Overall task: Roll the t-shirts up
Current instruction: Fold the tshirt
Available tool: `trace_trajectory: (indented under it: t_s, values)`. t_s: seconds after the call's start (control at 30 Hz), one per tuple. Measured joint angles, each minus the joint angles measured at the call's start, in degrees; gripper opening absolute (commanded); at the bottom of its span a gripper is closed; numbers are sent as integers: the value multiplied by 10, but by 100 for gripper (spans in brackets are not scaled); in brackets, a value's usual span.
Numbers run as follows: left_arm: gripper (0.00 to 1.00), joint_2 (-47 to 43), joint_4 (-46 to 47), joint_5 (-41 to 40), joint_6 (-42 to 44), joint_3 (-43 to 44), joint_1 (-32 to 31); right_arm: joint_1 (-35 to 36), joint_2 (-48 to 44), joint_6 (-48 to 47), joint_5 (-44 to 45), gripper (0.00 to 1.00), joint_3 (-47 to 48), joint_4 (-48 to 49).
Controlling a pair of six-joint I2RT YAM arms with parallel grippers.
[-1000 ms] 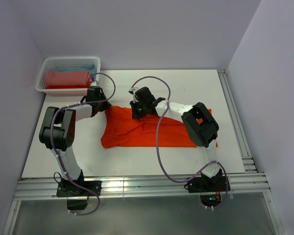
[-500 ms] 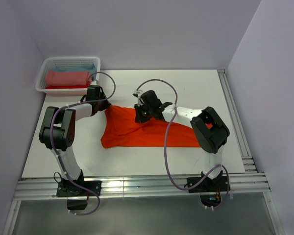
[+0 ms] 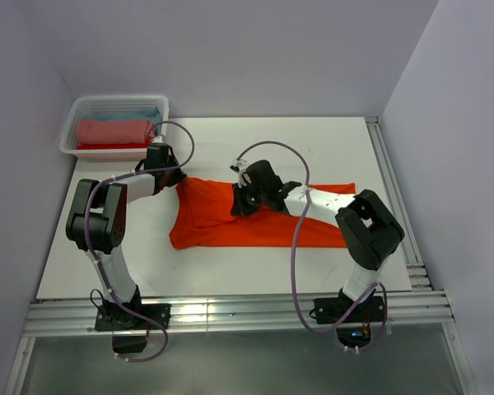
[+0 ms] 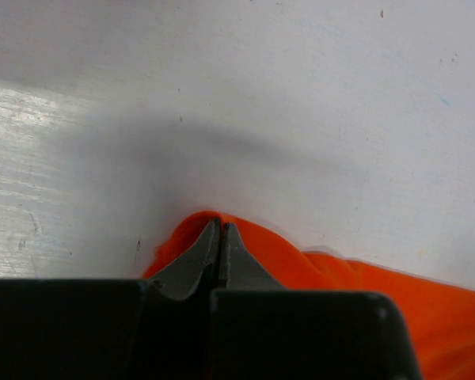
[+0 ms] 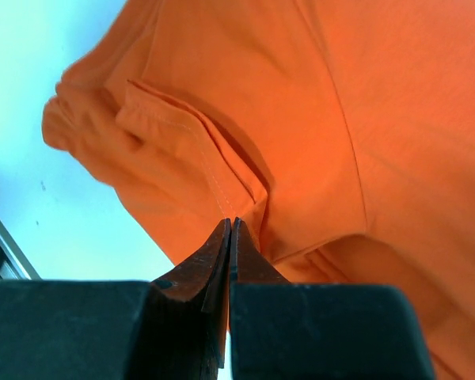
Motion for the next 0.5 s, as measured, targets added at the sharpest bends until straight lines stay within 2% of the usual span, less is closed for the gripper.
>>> trace_trajectory:
  t_s: [0.17, 0.37, 0.43, 0.47, 0.5]
  values:
    - [0, 0, -2, 0, 2, 0, 0, 3, -17, 2, 1, 11, -29, 0]
    - [0, 0, -6, 0, 3, 1, 0, 6, -37, 5, 10, 17, -55, 2]
    - [0, 0, -9, 0, 3, 3, 0, 9, -46, 9, 16, 25, -73, 3]
    - [0, 0, -10, 0, 3, 4, 0, 10, -50, 11, 18, 34, -82, 2]
    - [0, 0, -11, 0, 3, 6, 0, 12, -50, 14, 22, 37, -89, 2]
